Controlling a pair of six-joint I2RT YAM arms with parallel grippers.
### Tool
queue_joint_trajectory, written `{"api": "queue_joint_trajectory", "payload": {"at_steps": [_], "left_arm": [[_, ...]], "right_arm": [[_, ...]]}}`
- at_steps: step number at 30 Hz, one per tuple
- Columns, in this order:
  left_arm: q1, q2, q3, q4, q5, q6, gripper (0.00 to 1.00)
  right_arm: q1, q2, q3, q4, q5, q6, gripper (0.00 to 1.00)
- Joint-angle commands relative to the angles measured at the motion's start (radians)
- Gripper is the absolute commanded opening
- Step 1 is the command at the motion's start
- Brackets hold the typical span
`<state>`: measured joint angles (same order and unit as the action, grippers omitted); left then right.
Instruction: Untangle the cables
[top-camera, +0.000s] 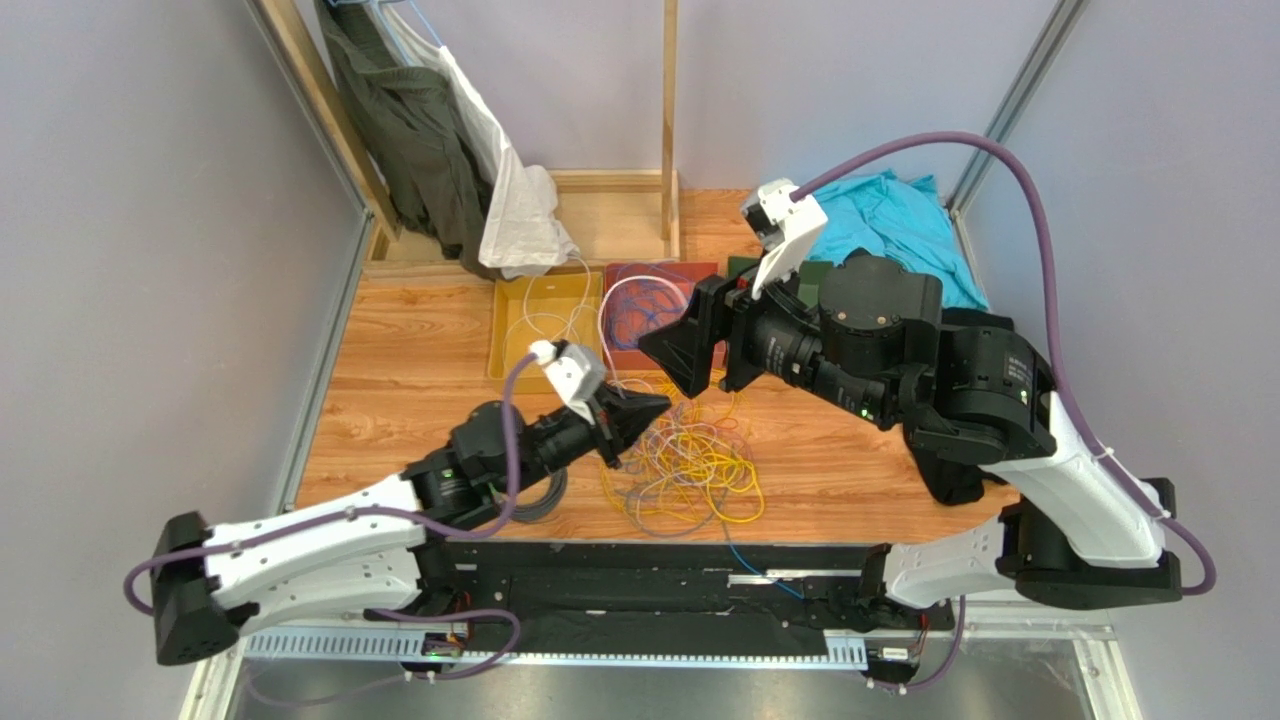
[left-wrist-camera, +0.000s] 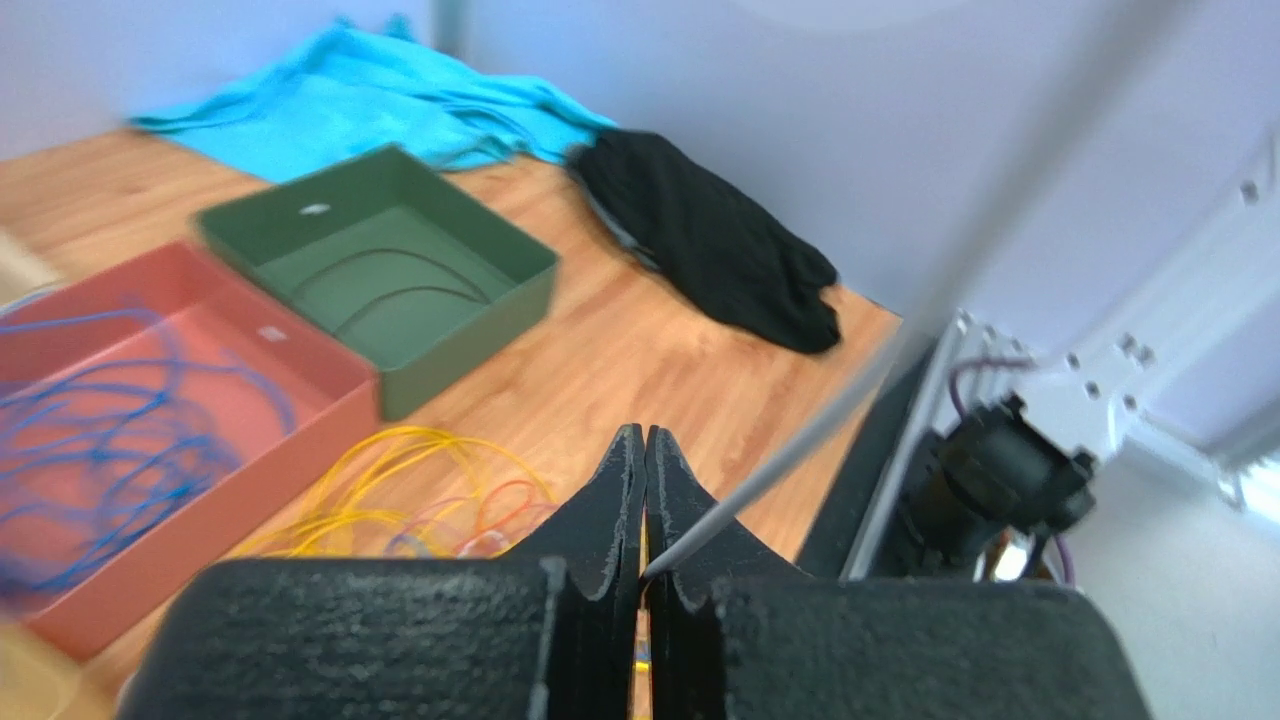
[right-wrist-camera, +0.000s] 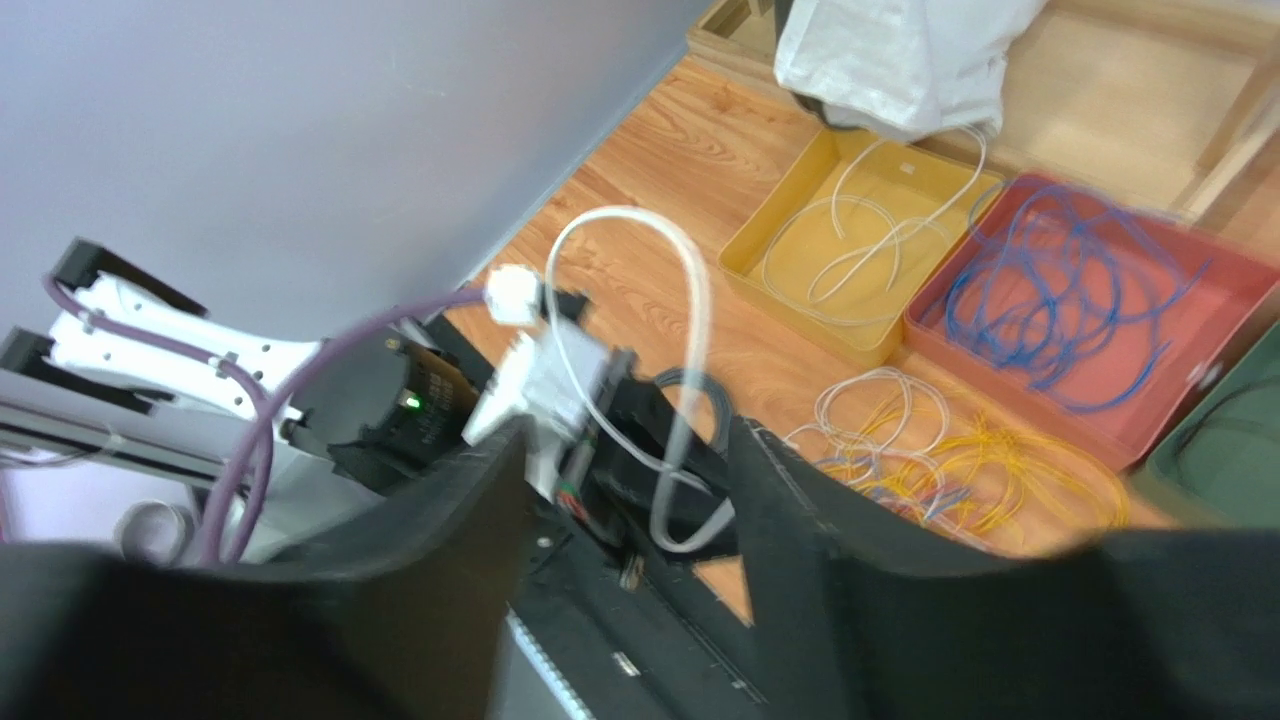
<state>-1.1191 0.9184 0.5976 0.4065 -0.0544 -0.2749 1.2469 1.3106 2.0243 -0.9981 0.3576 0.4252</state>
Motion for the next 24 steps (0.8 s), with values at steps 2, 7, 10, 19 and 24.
{"api": "queue_joint_trajectory", "payload": {"at_steps": [2,7,10,19,24], "left_arm": [[0.014,-0.223,0.229,-0.442,-0.318,-0.081,0.0],[0.11,-0.147,0.654,-0.764,-0.381,-0.087,0.0],[0.111,-0.044,0.881,-0.863,-0.371,-0.037,0.0],[0.133,0.203,1.283,-1.031,-0.436,0.111,0.0],[0.229,0.318,1.337,-1.164,-0.395,0.076,0.0]], "right_arm": [[-0.004,-0.109,-0.128,0.039,0.079,0.024,0.82],[-0.006,-0.221,-0.378,0.116,0.175,0.024,0.83],[-0.006,-0.237,-0.459,0.151,0.195,0.007,0.83],[-0.004,-0.29,-0.659,0.274,0.228,-0.013,0.79],[-0.004,-0.319,-0.687,0.274,0.236,-0.005,0.77]]}}
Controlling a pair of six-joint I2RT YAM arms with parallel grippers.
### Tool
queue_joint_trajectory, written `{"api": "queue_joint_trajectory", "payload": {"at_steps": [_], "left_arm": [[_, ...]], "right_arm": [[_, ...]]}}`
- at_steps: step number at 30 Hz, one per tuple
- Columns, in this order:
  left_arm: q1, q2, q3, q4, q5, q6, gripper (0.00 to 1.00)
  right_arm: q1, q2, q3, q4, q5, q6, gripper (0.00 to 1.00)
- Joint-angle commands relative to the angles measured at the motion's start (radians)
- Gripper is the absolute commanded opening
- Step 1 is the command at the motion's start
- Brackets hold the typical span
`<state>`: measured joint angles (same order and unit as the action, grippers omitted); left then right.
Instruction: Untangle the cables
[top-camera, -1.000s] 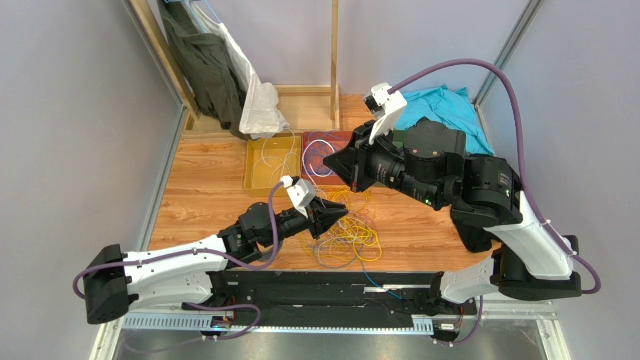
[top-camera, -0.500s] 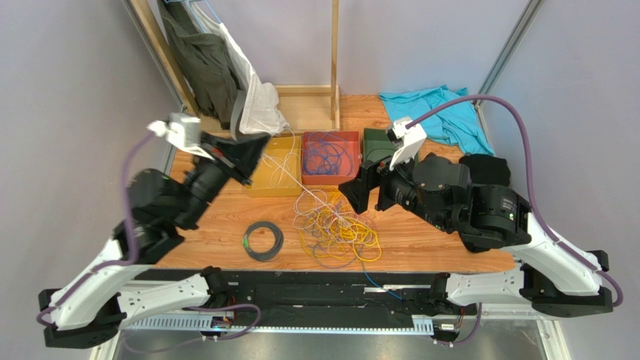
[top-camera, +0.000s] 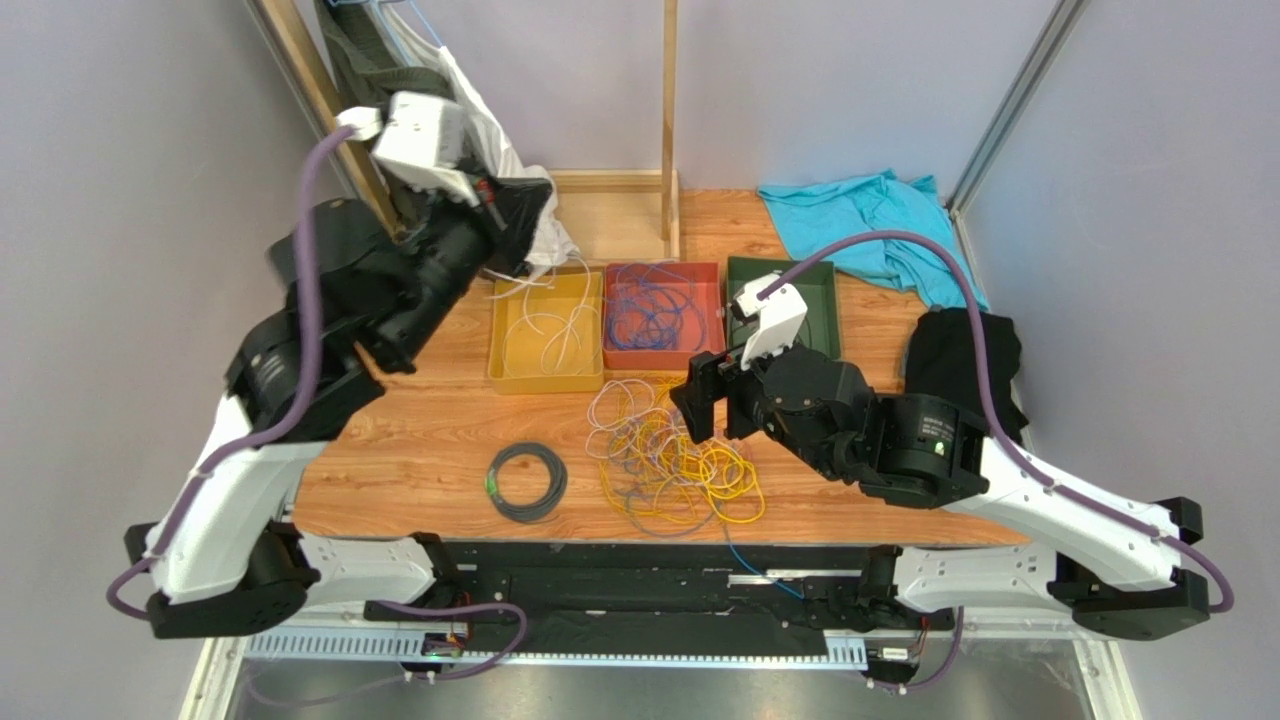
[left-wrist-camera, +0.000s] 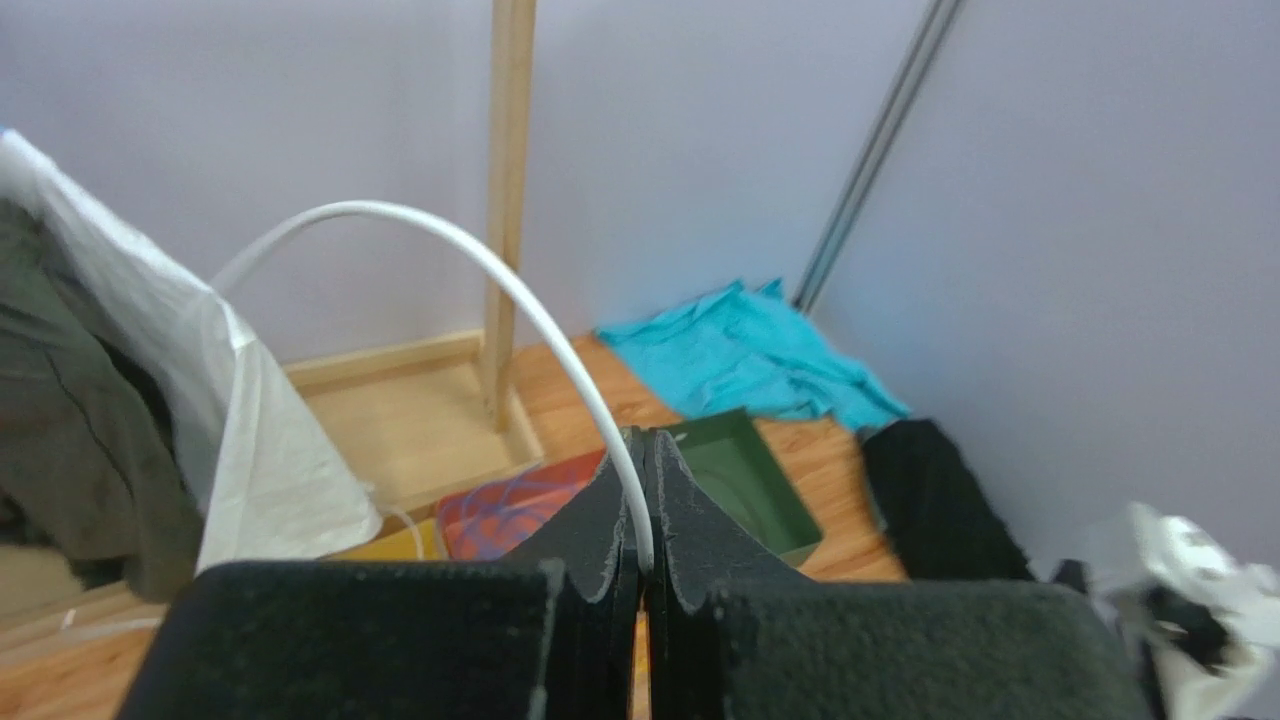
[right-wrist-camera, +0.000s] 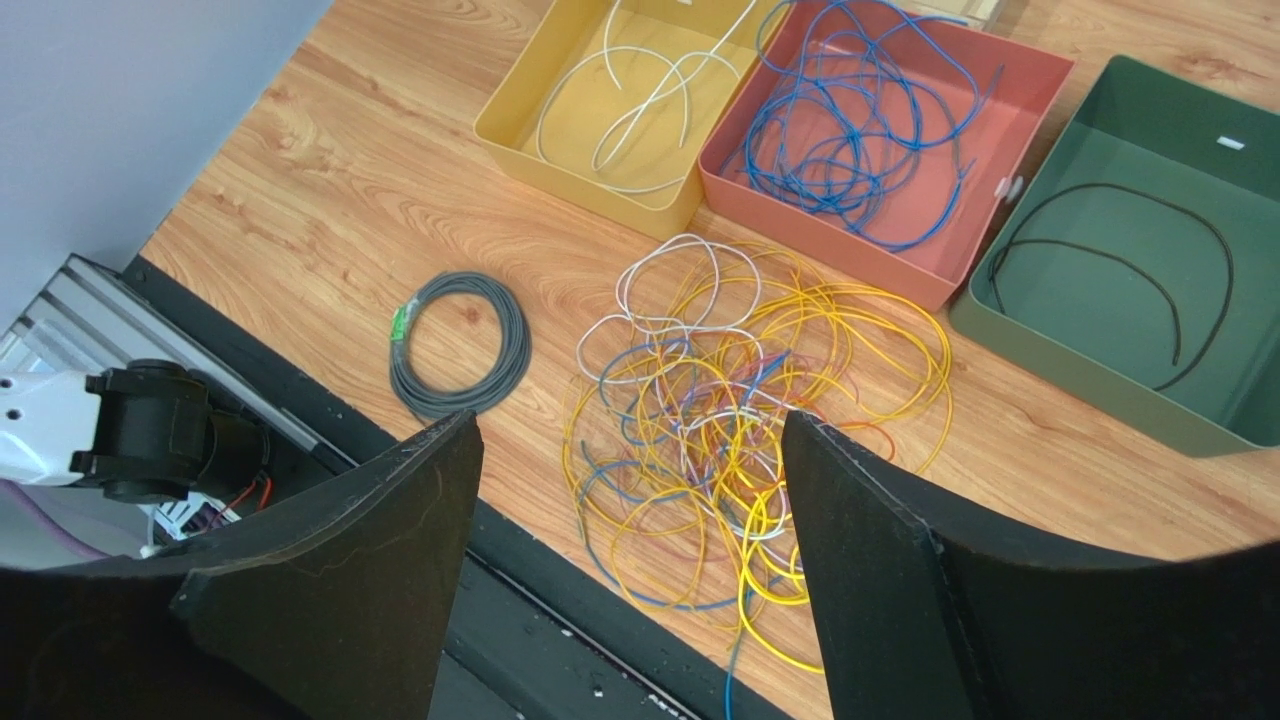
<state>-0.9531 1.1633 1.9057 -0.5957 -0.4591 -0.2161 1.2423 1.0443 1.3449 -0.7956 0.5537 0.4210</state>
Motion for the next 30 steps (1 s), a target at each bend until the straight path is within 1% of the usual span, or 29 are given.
{"api": "queue_joint_trajectory", "payload": {"at_steps": [1,6,12,16,21,30], "left_arm": [[0.1,0.081,0.02,-0.182,0.01,0.002,0.0],[0.207,0.095,-0.103,-0.153,0.065,-0.049,0.0],[0.326,0.176,-0.108,-0.145,0.065,-0.036,0.0],[0.364,0.24,-0.099,-0.098,0.085,-0.022,0.0],[0.401,0.317,-0.073,-0.076,0.089,0.0,0.0],[0.456,0.435,-0.089,-0.039,0.132,-0.006,0.0]], "right_arm": [[-0.001,-0.059,-0.012,0.072,0.04,0.001,0.77],[0.0,-0.095,-0.046,0.07,0.066,-0.008,0.76],[0.0,-0.139,-0.076,0.058,0.153,-0.037,0.75],[-0.001,-0.177,-0.092,0.058,0.224,-0.083,0.74],[-0.001,-0.216,-0.113,0.065,0.302,-0.125,0.74],[-0.003,-0.216,-0.153,0.085,0.333,-0.172,0.73]]}}
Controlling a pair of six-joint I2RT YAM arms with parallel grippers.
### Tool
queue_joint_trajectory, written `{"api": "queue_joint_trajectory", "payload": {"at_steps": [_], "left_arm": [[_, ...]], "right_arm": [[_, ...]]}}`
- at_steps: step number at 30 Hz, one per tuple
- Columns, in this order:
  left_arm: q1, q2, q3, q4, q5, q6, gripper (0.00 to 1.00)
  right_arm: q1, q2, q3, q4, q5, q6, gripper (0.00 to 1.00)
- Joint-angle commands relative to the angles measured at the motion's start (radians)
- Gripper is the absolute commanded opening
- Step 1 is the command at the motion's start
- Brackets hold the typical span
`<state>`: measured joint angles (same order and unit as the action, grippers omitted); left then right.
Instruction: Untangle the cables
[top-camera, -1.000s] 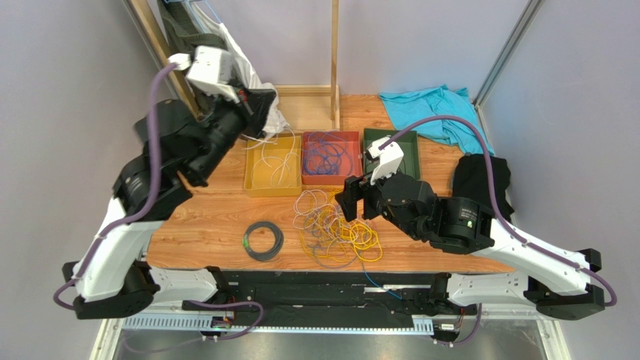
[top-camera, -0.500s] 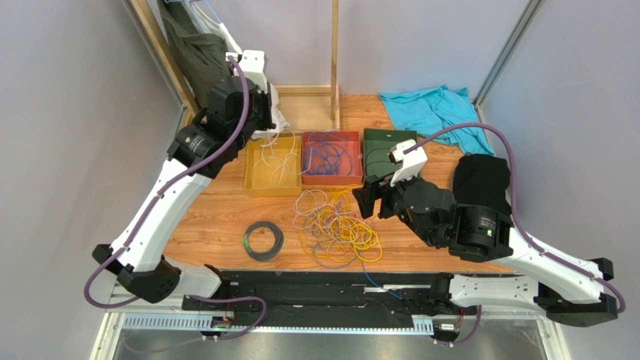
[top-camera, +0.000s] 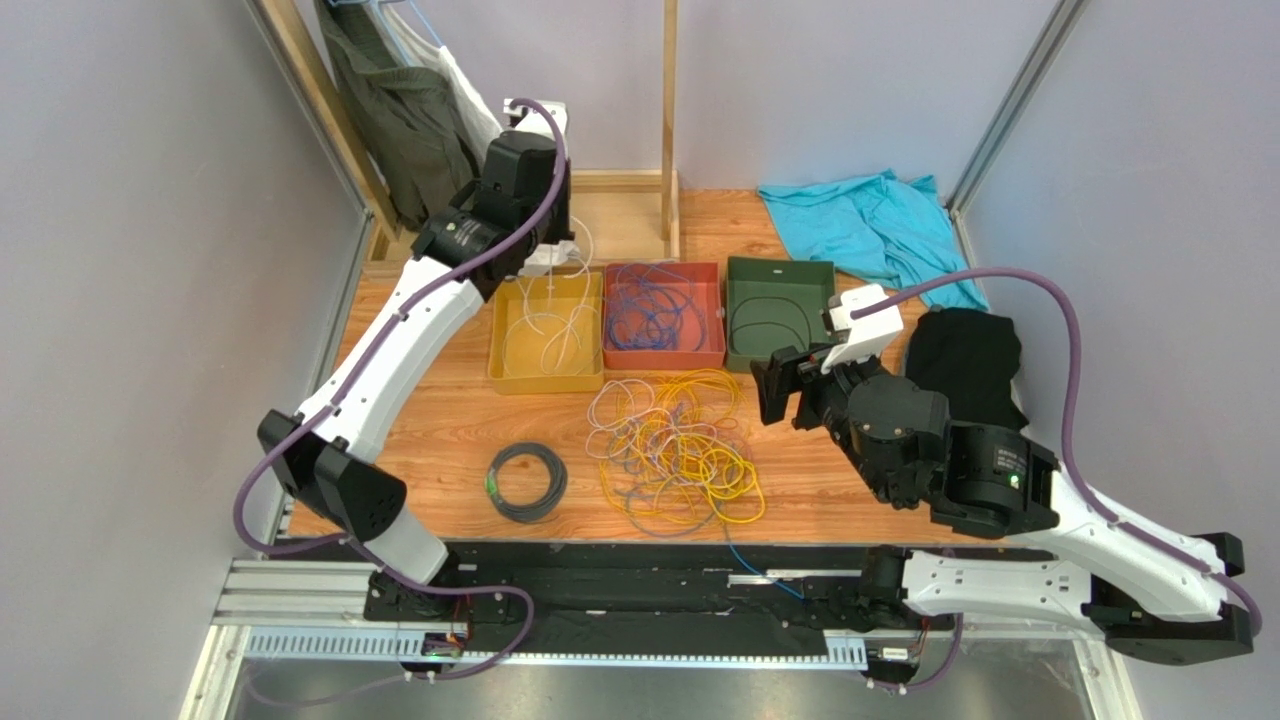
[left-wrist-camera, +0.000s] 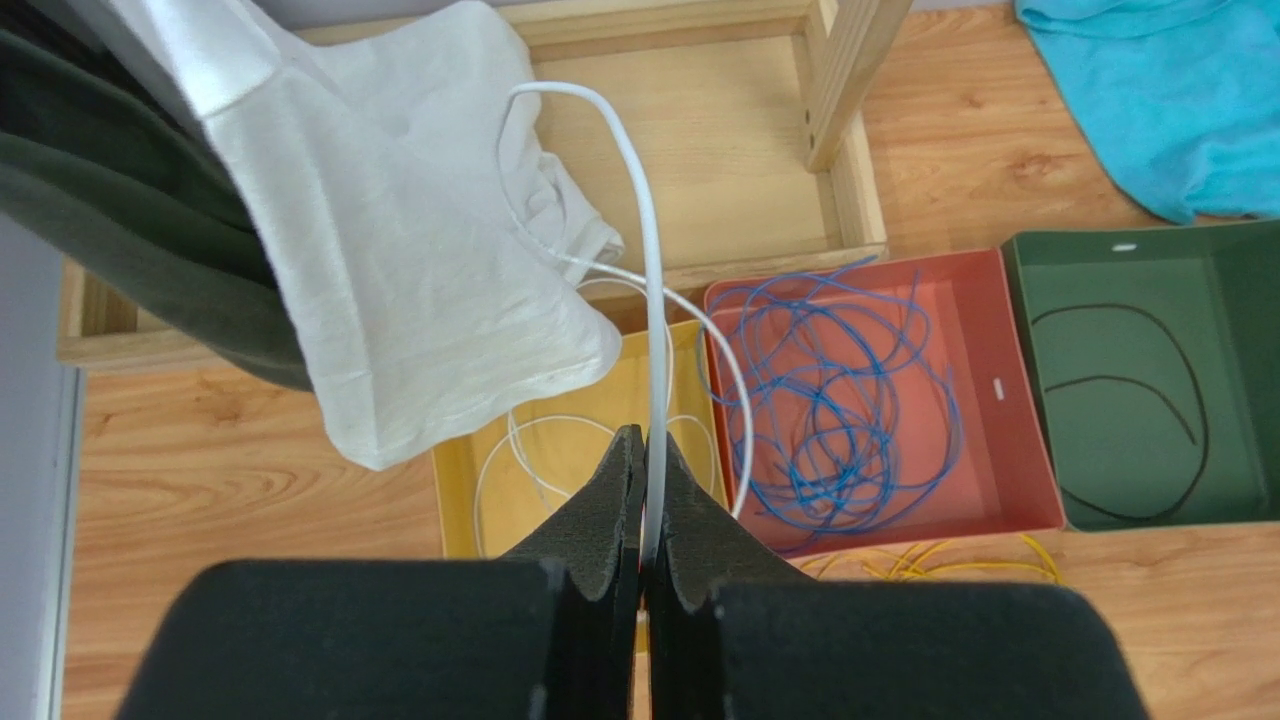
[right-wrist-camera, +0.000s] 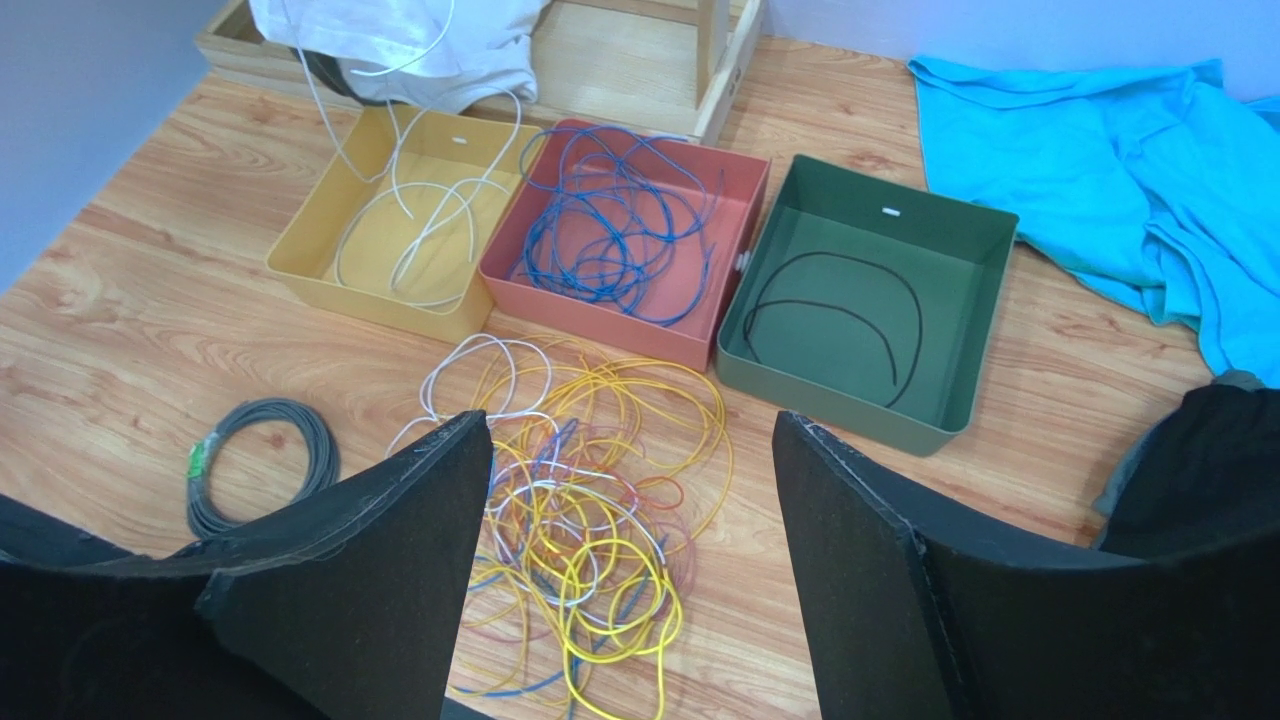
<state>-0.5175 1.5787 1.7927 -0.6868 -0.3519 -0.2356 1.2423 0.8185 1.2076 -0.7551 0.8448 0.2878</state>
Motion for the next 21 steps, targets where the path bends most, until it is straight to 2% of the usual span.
{"api": "queue_joint_trajectory", "payload": {"at_steps": [1,11,21], "left_arm": [[0.023,0.032,0.011,0.059,0.028,0.012,0.0],[0.083,0.083,-0.199,0.141,0.065,-0.05,0.0],[0.165,0.248,-0.265,0.13,0.146,-0.094,0.0]], "right_arm": [[-0.003,0.013,-0.02,0.046,0.042,-0.045,0.73],[-0.015,0.037,-0.049,0.062,0.036,-0.058,0.73],[-0.046,0.06,-0.059,0.068,0.014,-0.062,0.72]]}}
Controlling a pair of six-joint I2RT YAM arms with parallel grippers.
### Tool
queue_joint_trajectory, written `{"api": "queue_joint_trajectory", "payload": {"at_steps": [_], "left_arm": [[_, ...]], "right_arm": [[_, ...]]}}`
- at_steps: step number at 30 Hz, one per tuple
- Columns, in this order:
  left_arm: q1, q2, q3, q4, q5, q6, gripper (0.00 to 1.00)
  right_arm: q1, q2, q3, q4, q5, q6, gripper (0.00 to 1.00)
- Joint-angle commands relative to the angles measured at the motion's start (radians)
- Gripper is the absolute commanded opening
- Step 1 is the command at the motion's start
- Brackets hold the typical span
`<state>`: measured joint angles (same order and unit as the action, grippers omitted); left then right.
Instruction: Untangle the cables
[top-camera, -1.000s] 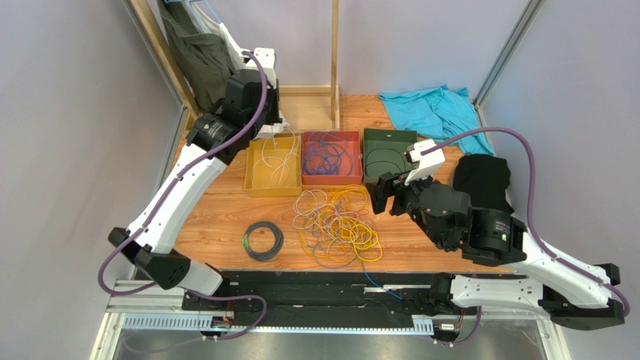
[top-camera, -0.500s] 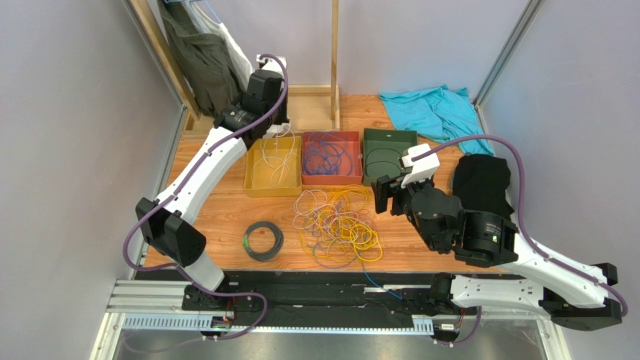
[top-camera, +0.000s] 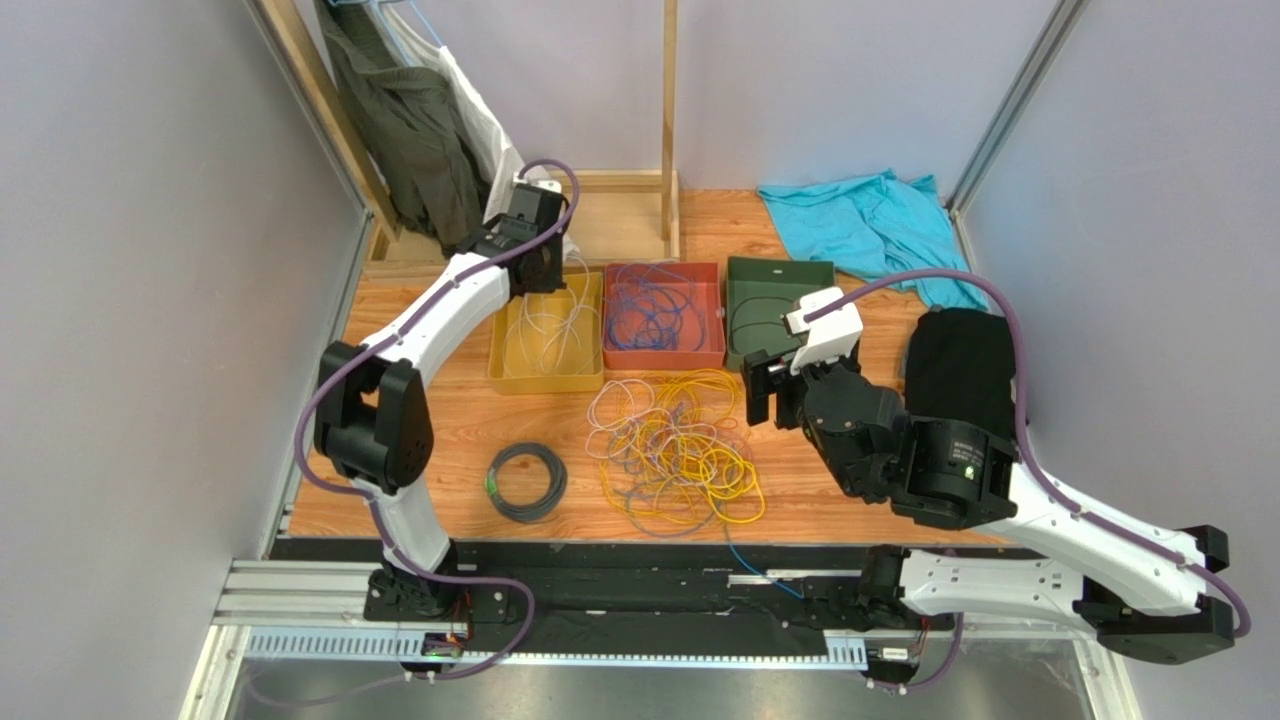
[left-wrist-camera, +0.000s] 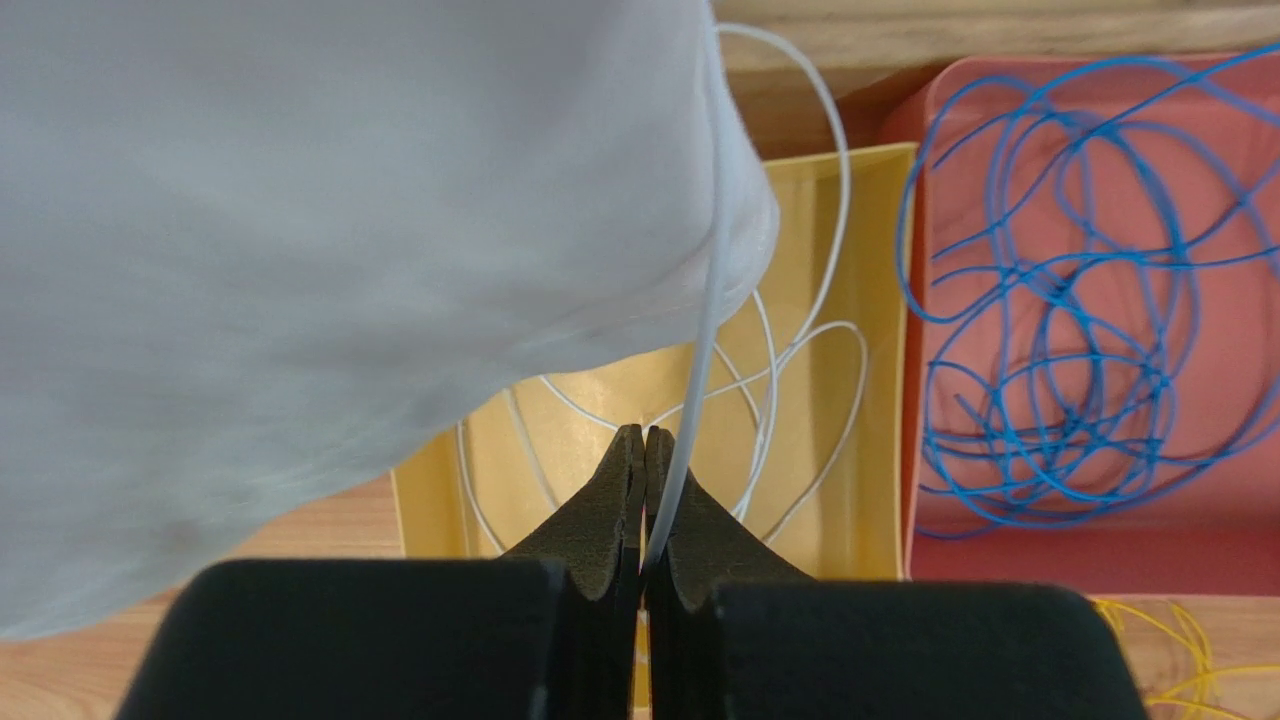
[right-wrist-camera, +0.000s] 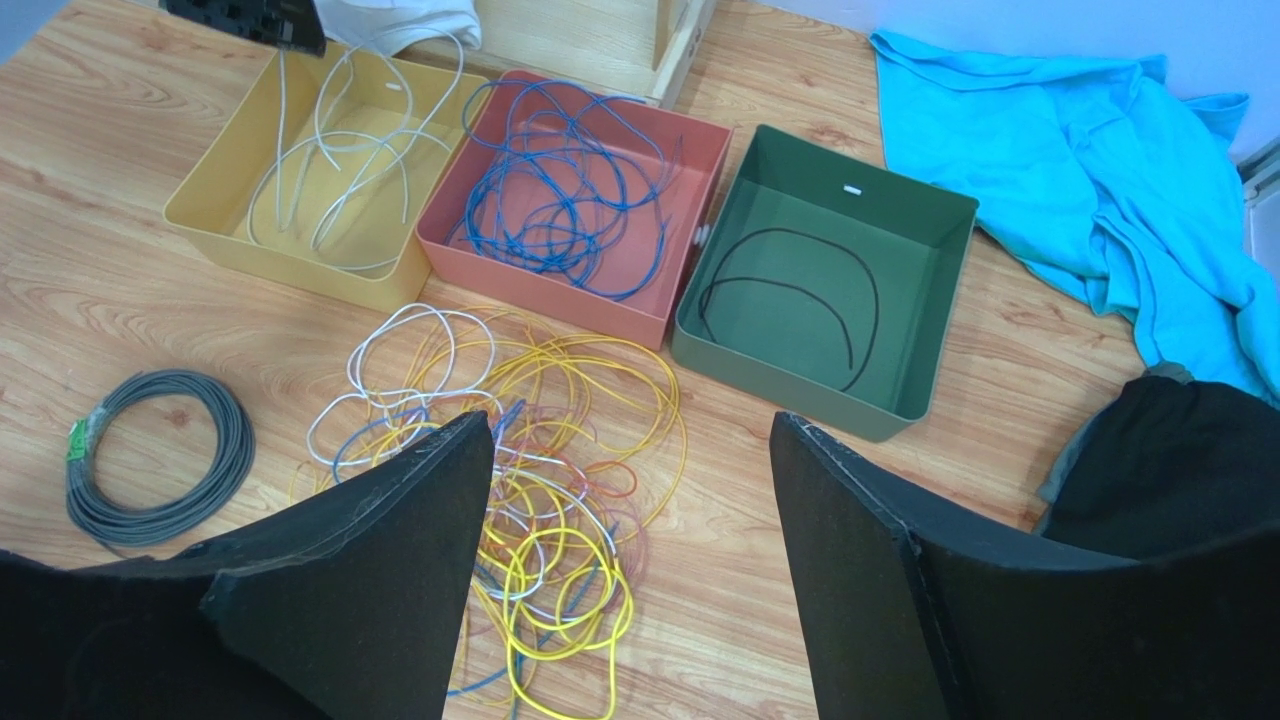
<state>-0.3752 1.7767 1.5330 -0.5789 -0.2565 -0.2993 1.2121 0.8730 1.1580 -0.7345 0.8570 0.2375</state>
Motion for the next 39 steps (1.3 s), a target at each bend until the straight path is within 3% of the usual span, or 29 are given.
{"api": "queue_joint_trajectory", "payload": {"at_steps": [1,4,12,16,19,20,25,29,31,33,35,39], "left_arm": [[0.028,0.062,0.004,0.021,0.056,-0.038,0.0],[0.036,0.099,0.044,0.004,0.085,-0.035,0.0],[0.035,-0.009,-0.014,-0.016,0.103,-0.043,0.33],[0.035,-0.108,-0.134,-0.016,0.132,-0.047,0.59],[0.035,-0.197,-0.207,-0.018,0.126,-0.054,0.61],[0.035,-0.239,-0.221,-0.019,0.125,-0.055,0.71],[0.035,-0.315,-0.264,-0.01,0.042,-0.052,0.72],[0.035,-0.274,-0.22,-0.01,0.037,-0.06,0.69],[0.035,-0.246,-0.182,-0.01,0.055,-0.073,0.57],[0.035,-0.227,-0.159,0.001,0.107,-0.083,0.37],[0.033,-0.275,-0.18,0.051,0.166,-0.092,0.36],[-0.005,-0.475,-0.318,0.148,0.313,-0.129,0.56]], "right_arm": [[-0.016,0.012,-0.009,0.046,-0.004,-0.012,0.72],[-0.02,0.02,-0.007,0.049,-0.018,-0.014,0.72],[-0.026,0.035,-0.009,0.055,-0.026,-0.015,0.72],[-0.028,0.041,-0.009,0.064,-0.044,-0.012,0.72],[-0.029,0.047,-0.009,0.073,-0.055,-0.012,0.72],[-0.029,0.049,-0.007,0.075,-0.056,-0.012,0.72],[-0.029,0.061,0.003,0.081,-0.067,-0.01,0.71],[-0.029,0.057,0.005,0.076,-0.069,-0.003,0.71],[-0.029,0.052,0.006,0.069,-0.065,0.002,0.7],[-0.029,0.049,0.012,0.06,-0.062,0.006,0.7],[-0.028,0.046,0.016,0.04,-0.059,0.013,0.7],[-0.028,0.023,-0.006,0.012,-0.05,0.083,0.73]]}}
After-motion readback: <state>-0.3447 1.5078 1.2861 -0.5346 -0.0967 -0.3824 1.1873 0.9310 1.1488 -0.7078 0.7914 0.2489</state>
